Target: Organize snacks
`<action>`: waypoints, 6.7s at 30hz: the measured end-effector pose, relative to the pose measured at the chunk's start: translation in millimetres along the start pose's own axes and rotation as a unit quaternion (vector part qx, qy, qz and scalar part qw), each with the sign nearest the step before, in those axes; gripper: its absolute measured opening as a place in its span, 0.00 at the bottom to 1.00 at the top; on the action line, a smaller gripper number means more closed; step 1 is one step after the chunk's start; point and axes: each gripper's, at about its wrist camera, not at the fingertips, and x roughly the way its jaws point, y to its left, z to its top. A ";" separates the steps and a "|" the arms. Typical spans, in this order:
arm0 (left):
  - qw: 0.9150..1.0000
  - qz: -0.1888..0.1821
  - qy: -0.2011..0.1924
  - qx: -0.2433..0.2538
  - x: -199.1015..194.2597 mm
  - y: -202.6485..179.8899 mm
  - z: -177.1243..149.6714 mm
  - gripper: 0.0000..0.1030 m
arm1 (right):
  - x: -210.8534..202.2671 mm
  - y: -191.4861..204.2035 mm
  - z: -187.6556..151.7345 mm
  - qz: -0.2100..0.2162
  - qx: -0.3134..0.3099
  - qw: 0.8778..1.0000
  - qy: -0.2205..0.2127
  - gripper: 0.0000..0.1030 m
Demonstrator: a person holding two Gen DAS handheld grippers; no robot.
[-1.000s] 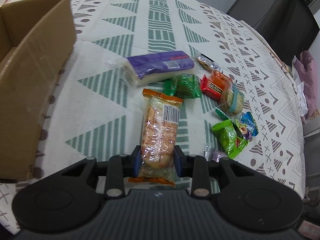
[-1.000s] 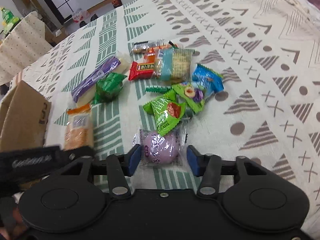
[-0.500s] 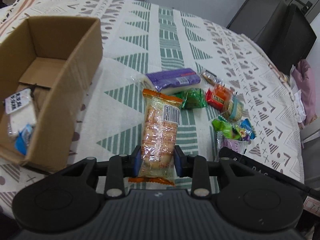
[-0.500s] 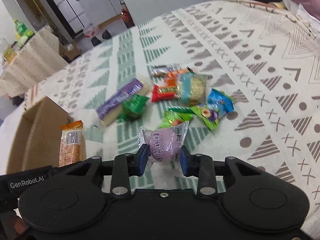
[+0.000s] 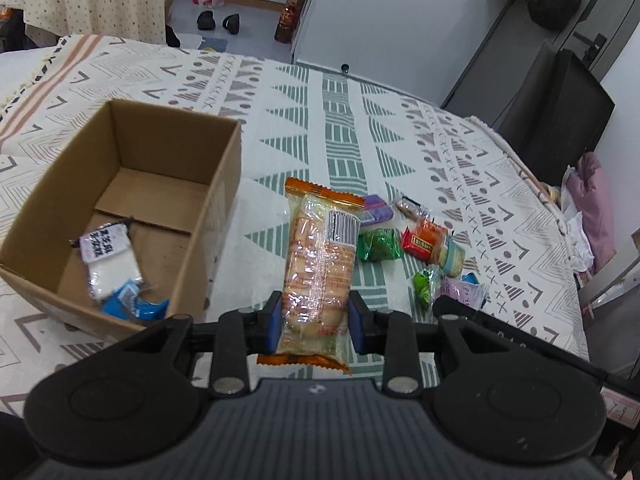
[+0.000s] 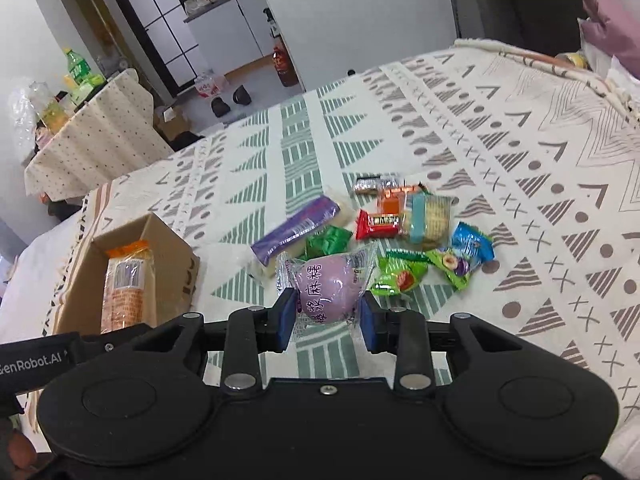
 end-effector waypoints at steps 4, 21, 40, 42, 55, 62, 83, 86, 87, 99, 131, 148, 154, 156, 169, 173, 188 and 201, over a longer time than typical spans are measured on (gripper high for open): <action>1.000 0.001 -0.011 0.000 -12.4 4.8 1.4 0.31 | -3.4 3.7 -0.6 0.002 0.002 1.000 -0.001 0.32; 0.998 0.026 -0.050 -0.032 -48.3 45.9 18.8 0.31 | -19.8 56.0 -7.5 0.064 -0.030 0.997 0.006 0.32; 0.994 0.046 -0.055 -0.083 -48.2 122.0 41.5 0.31 | -8.8 139.2 -11.9 0.093 -0.081 0.992 0.023 0.32; 0.993 0.048 -0.050 -0.091 -45.3 129.9 41.8 0.31 | -5.1 146.3 -11.4 0.095 -0.084 0.992 0.025 0.32; 0.990 0.062 -0.041 -0.120 -44.6 163.3 39.4 0.40 | 10.6 176.1 -11.4 0.102 -0.096 0.990 0.028 0.32; 0.991 0.059 -0.036 -0.117 -49.3 164.4 35.6 0.55 | 15.3 180.7 -7.1 0.124 -0.070 0.989 0.034 0.37; 0.990 0.092 -0.024 -0.104 -62.7 147.8 32.5 0.84 | -18.8 149.0 -1.1 0.118 -0.065 0.991 0.014 0.73; 0.990 0.094 -0.028 -0.097 -66.9 139.4 30.8 0.91 | -26.9 137.7 1.2 0.119 -0.053 0.991 0.008 0.82; 0.991 0.094 -0.029 -0.095 -67.8 136.1 30.4 0.95 | -30.1 134.4 1.6 0.116 -0.053 0.992 0.005 0.84; 0.995 0.075 -0.047 -0.055 -80.3 77.0 18.6 1.00 | -72.3 87.1 5.5 0.084 -0.070 0.993 -0.032 1.00; 0.995 0.075 -0.064 0.007 -112.3 -68.7 -31.6 1.00 | -142.2 -35.7 -1.3 0.063 -0.039 0.995 -0.073 1.00; 0.996 0.048 -0.080 -0.002 -75.9 -107.7 -34.5 0.98 | -103.5 -111.2 14.7 0.061 0.056 0.995 -0.059 0.97; 0.997 0.036 -0.073 -0.005 -48.5 -114.9 -31.0 0.96 | -72.0 -122.3 24.0 0.058 0.093 0.993 -0.032 0.84; 0.997 0.029 -0.070 -0.008 -37.1 -116.5 -27.8 0.91 | -62.3 -124.7 28.2 0.057 0.101 0.993 -0.023 0.83; 0.999 0.012 -0.023 -0.048 39.9 -114.9 -3.2 0.70 | 2.0 -135.0 43.9 0.046 0.166 0.985 0.026 0.72; 0.998 0.003 -0.004 -0.062 66.1 -112.6 -1.3 0.67 | 24.4 -134.8 45.8 0.046 0.166 0.984 0.041 0.68; 0.993 -0.027 0.057 -0.104 149.4 -104.7 -5.3 0.54 | 76.7 -158.0 39.0 0.046 0.213 0.971 0.095 0.63; 0.990 -0.036 0.060 -0.125 166.7 -104.1 -12.0 0.24 | 100.8 -151.0 42.2 0.019 0.187 0.976 0.110 0.31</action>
